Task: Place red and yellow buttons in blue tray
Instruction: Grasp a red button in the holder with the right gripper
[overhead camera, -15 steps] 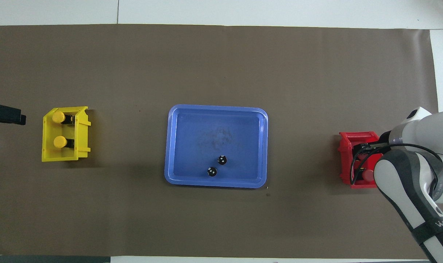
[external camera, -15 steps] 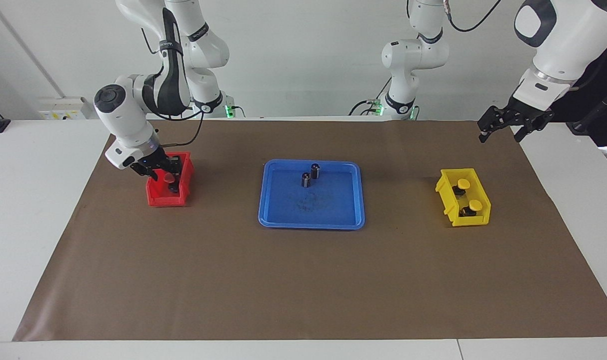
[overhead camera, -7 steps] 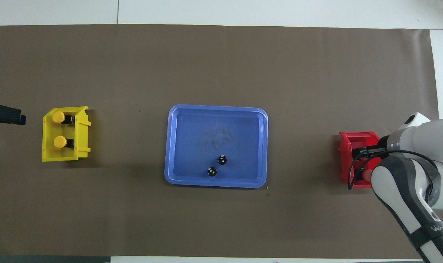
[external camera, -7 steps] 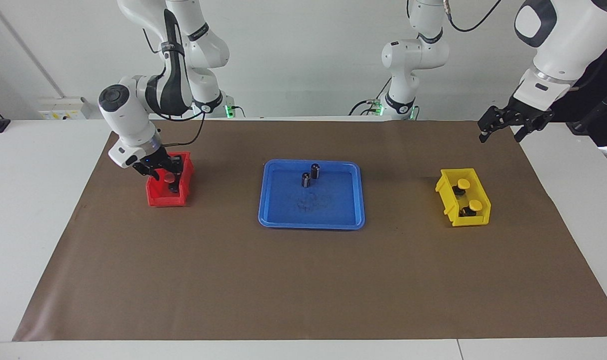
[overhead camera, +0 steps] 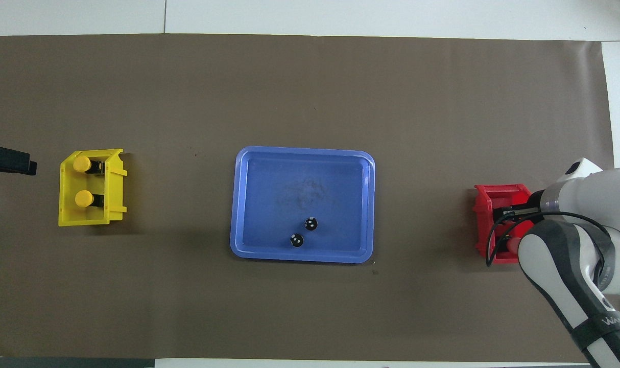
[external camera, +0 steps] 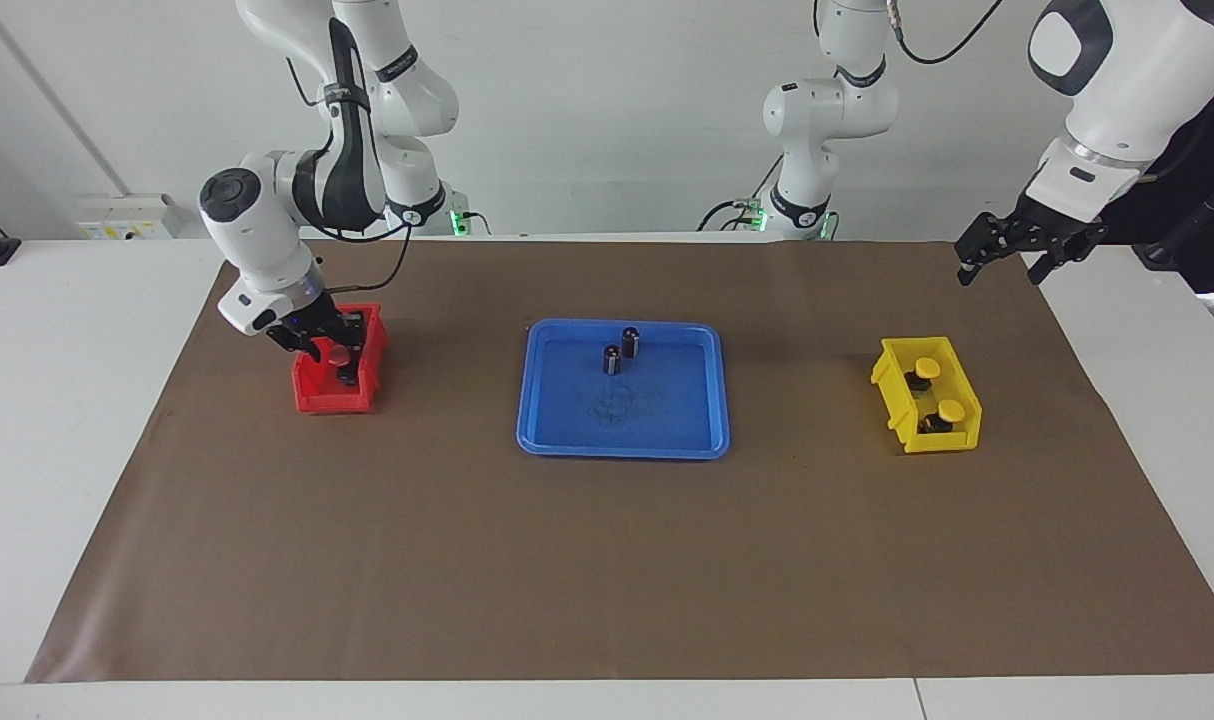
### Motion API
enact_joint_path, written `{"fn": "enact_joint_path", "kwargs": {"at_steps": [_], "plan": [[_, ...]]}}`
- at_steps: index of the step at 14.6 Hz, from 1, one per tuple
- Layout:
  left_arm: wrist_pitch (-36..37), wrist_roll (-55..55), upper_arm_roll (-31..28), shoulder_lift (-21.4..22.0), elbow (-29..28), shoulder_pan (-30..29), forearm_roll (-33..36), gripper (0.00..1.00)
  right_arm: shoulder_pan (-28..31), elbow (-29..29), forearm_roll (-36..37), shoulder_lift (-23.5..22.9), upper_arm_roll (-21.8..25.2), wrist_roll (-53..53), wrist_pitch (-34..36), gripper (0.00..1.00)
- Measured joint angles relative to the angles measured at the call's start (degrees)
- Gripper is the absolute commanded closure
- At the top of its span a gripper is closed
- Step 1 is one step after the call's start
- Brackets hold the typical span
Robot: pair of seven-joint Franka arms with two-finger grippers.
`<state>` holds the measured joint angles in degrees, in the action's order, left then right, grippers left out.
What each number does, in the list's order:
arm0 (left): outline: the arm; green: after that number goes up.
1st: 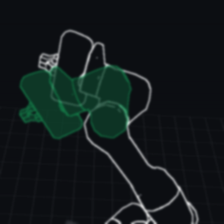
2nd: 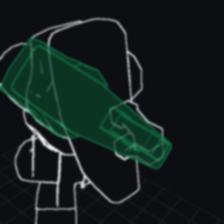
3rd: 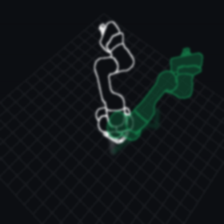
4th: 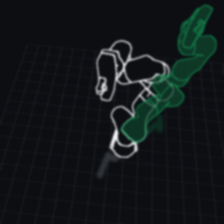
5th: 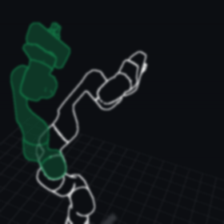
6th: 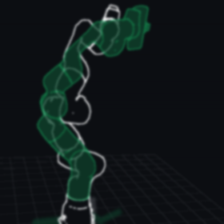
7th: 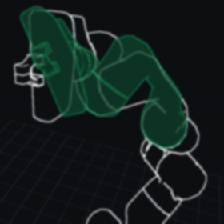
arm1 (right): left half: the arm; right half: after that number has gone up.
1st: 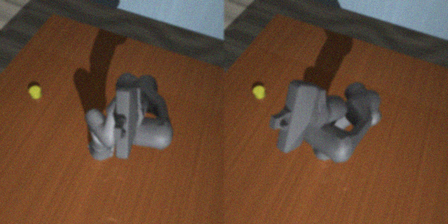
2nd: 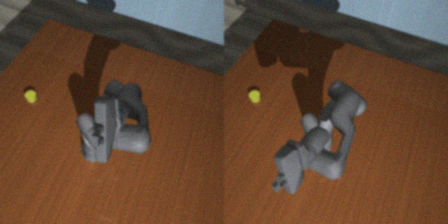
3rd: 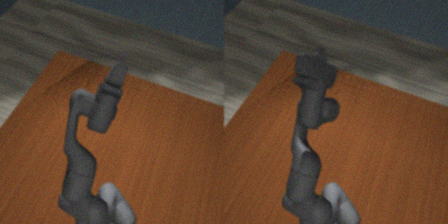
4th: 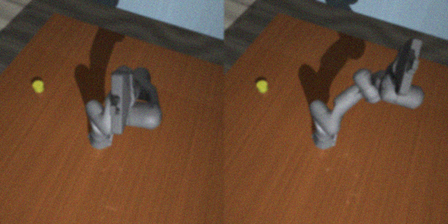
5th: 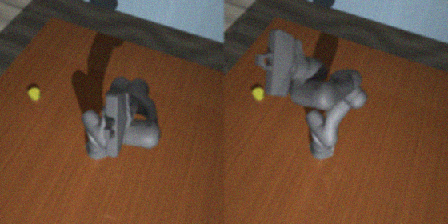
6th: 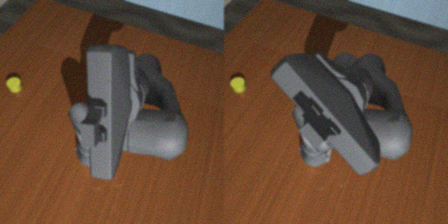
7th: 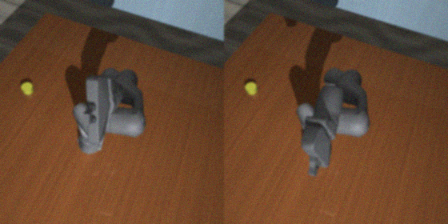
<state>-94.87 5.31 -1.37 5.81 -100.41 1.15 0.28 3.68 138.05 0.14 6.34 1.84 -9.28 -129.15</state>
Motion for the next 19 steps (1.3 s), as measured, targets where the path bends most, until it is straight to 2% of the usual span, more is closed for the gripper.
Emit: {"fn": "enact_joint_path", "kwargs": {"at_steps": [4, 12, 17, 19], "plan": [[0.0, 0.0, 0.0, 0.0, 0.0, 0.0, 0.0, 0.00, 0.0, 0.2, 0.0, 0.0, 0.0, -0.1, 0.0, 0.44], [-0.1, 0.0, 0.0, 0.0, 0.0, 0.0, 0.0, 0.00, -0.1, 0.3, 0.0, 0.0, 0.0, -0.3, -0.2, 0.46], [-0.1, 0.0, 0.0, 0.0, 0.0, 0.0, 0.0, 0.00, -0.1, 0.8, 0.0, 0.1, 0.0, -0.4, -1.3, 0.70], [-0.1, 0.0, 0.0, 0.0, 0.0, 0.0, 0.0, 0.00, -0.4, 0.8, 0.0, 0.1, -0.1, -0.4, -1.3, 0.72]]}}
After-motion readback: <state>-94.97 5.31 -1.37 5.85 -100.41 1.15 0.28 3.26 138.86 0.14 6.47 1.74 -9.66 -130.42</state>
